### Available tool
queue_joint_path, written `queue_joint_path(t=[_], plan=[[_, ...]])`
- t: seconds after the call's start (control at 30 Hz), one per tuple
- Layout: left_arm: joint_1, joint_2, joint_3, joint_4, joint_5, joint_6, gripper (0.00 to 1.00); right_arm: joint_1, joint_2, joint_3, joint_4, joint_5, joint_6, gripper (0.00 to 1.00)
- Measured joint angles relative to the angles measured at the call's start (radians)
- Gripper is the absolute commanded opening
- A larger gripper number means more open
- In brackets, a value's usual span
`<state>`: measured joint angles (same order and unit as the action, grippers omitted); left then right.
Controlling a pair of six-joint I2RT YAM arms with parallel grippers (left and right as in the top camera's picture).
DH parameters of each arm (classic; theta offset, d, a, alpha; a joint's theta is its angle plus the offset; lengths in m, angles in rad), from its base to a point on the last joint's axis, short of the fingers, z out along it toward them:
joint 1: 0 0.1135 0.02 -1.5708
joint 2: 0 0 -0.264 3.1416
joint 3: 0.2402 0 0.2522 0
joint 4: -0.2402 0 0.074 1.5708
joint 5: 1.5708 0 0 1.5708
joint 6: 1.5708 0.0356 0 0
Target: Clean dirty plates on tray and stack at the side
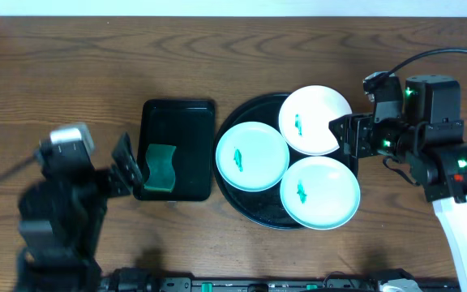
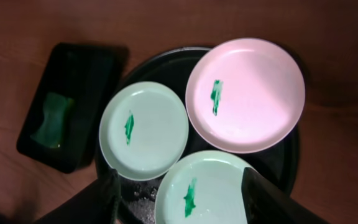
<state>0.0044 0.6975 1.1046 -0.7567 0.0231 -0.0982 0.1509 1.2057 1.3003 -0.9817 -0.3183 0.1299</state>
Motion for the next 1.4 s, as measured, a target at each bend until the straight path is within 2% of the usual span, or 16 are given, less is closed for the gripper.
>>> queue_joint_path(t=[0.1,0.2,0.43,0.47,0.57,0.6,0.63,0.7,0.87,0.97,1.23,1.4], plan=[[0.0,0.185,0.219,-0.217,0.0,0.0,0.83,0.002,0.036,0.002,-0.003,0.0,0.017,0.55],[0.0,0.337,0.369,-0.354,0.0,-0.003,0.83,0.018,0.089,0.002,-0.01,0.01,0.024,0.55],[0.0,0.507,0.429,-0.46,0.0,-0.072,0.82,0.121,0.213,0.002,-0.008,0.098,0.043,0.62],[0.0,0.52,0.429,-0.475,0.0,-0.083,0.77,0.129,0.224,0.002,-0.006,0.107,0.044,0.62],[0.0,0.545,0.429,-0.522,0.0,-0.111,0.33,0.14,0.256,0.002,0.0,0.133,0.046,0.63],[0.0,0.549,0.429,-0.534,0.0,-0.116,0.23,0.14,0.267,0.002,0.0,0.139,0.046,0.63],[0.0,0.552,0.429,-0.543,0.0,-0.118,0.15,0.14,0.277,0.002,0.0,0.145,0.046,0.63],[0.0,0.557,0.429,-0.549,0.0,-0.134,0.1,0.14,0.297,0.002,0.0,0.155,0.047,0.64],[0.0,0.56,0.428,-0.575,0.006,-0.151,0.12,0.146,0.366,0.002,-0.001,0.166,0.048,0.6],[0.0,0.56,0.42,-0.586,0.01,-0.158,0.22,0.147,0.408,0.002,0.002,0.166,0.049,0.61],[0.0,0.56,0.359,-0.585,0.02,-0.167,0.26,0.153,0.47,0.002,0.055,0.161,0.049,0.6],[-0.001,0.561,0.337,-0.573,0.024,-0.164,0.49,0.155,0.509,0.002,0.085,0.158,0.049,0.59]])
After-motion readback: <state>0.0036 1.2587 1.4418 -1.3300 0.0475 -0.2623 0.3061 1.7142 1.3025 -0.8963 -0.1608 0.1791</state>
